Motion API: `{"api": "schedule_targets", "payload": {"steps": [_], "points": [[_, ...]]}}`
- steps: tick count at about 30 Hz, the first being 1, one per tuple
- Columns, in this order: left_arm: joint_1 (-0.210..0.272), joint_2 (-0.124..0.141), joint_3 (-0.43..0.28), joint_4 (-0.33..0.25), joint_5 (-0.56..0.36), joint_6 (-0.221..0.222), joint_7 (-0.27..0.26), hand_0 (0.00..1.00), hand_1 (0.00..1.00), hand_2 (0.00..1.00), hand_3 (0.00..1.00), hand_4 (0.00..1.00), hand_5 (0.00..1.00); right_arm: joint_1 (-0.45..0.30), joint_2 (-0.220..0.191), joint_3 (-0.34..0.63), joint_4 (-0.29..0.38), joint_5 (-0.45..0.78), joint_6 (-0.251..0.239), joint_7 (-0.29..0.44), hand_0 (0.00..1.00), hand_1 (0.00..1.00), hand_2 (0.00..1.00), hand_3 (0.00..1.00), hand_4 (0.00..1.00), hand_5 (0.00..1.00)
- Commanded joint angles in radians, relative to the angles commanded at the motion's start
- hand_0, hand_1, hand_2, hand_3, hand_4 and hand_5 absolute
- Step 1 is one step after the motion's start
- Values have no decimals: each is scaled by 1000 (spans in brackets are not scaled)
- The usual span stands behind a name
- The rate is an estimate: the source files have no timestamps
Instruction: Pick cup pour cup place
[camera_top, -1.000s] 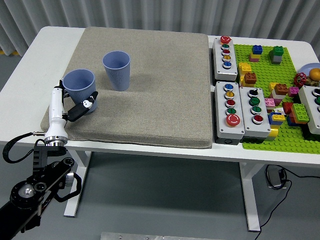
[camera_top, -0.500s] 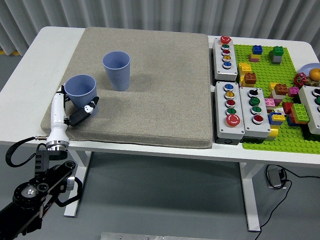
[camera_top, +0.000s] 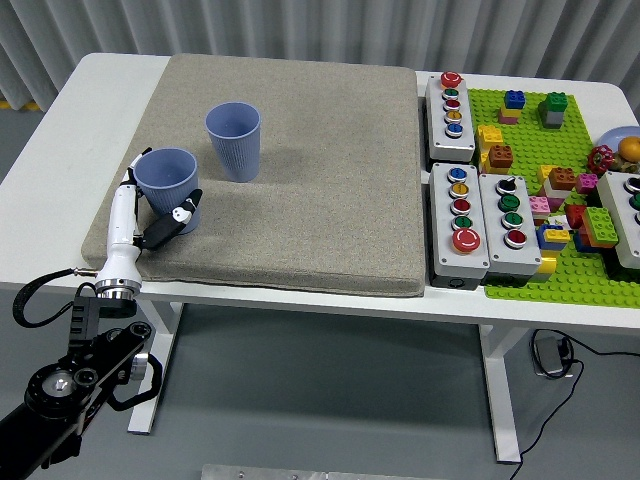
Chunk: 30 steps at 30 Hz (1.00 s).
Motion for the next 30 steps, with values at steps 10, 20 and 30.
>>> {"api": "schedule_targets", "payload": {"steps": [10,20,30], "points": [[7,-4,-13,-3,8,-13,-11,814,840,998,998,957,519,0,0,4,0,-3,2,-1,675,604,571,602,2,234],[22,-5,-50,-41,45,-36,-13,855,894,998,998,968,523,4,-1,8,0,-7,3,-1,675,605,570,602,2,232],[48,-1,-97,-78,78,-51,-4,877,914,998,998,989,547,5,-2,8,0,-6,4,-1,675,605,570,602,2,232]]}}
